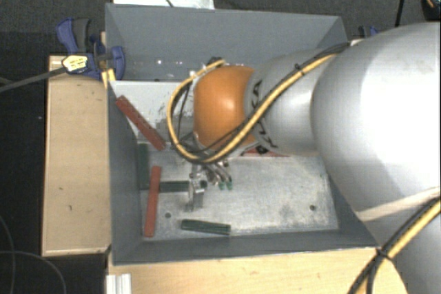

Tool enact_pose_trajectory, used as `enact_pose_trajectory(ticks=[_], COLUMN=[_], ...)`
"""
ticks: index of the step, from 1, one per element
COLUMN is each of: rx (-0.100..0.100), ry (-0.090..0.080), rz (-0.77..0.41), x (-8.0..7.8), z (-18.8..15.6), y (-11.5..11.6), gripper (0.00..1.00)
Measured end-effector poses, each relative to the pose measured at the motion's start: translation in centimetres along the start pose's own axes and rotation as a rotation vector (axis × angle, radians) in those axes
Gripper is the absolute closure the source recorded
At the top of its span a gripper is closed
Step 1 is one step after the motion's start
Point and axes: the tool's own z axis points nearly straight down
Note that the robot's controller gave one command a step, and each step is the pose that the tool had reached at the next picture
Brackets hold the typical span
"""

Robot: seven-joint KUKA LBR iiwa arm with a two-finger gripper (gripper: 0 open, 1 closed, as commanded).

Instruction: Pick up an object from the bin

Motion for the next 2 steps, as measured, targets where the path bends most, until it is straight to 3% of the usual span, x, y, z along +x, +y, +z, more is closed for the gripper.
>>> enact_pose_trajectory(ticks=[1,2], rx=[-0.001,-0.002], ry=[-0.006,-0.014], rz=[0.003,-0.051], x=[-0.1,2.8], z=[-0.5,-14.3], y=[0.1,0.2], gripper=[1.0,1.0])
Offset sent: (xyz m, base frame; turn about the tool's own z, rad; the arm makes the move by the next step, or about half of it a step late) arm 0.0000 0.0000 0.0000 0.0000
